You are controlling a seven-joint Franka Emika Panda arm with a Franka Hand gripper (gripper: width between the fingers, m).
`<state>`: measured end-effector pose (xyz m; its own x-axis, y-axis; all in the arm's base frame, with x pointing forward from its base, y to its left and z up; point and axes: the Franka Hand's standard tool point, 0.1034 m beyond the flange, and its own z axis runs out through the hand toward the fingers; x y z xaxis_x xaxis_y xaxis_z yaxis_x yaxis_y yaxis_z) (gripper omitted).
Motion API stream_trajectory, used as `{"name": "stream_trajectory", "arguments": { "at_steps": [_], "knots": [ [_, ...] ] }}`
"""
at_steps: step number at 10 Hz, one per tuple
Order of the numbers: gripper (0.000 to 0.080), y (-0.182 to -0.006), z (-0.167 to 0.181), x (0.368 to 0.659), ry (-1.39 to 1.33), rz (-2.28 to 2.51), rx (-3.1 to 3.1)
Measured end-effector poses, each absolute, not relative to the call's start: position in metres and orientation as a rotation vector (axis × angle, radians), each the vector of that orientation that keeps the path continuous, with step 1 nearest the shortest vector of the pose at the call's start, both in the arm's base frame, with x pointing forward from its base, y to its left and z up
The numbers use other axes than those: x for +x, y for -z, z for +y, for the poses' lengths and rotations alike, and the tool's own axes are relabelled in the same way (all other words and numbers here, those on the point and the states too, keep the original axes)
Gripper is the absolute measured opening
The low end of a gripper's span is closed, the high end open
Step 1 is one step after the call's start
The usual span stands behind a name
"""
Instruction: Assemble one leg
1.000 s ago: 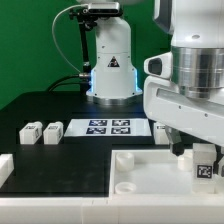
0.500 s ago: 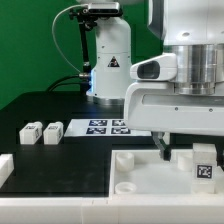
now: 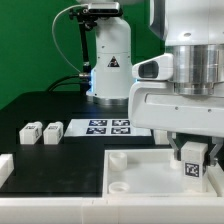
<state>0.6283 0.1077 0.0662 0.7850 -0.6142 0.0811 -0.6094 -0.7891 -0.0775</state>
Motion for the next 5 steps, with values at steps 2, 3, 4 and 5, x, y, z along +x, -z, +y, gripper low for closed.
{"name": "stream_trajectory", "arguments": {
  "at_steps": [2,3,4,5],
  "knots": [
    [0.0291,-0.0667,0.1084,0.6291,0.146,1.287,-2.794],
    [0.0291,-0.0683,0.11,0.6347,0.089,1.519,-2.665],
    [0.0291,-0.0673,0.1123,0.6369,0.014,1.743,-2.514],
    [0.0291,-0.0665,0.1129,0.6381,-0.031,1.962,-2.321]
  ]
}}
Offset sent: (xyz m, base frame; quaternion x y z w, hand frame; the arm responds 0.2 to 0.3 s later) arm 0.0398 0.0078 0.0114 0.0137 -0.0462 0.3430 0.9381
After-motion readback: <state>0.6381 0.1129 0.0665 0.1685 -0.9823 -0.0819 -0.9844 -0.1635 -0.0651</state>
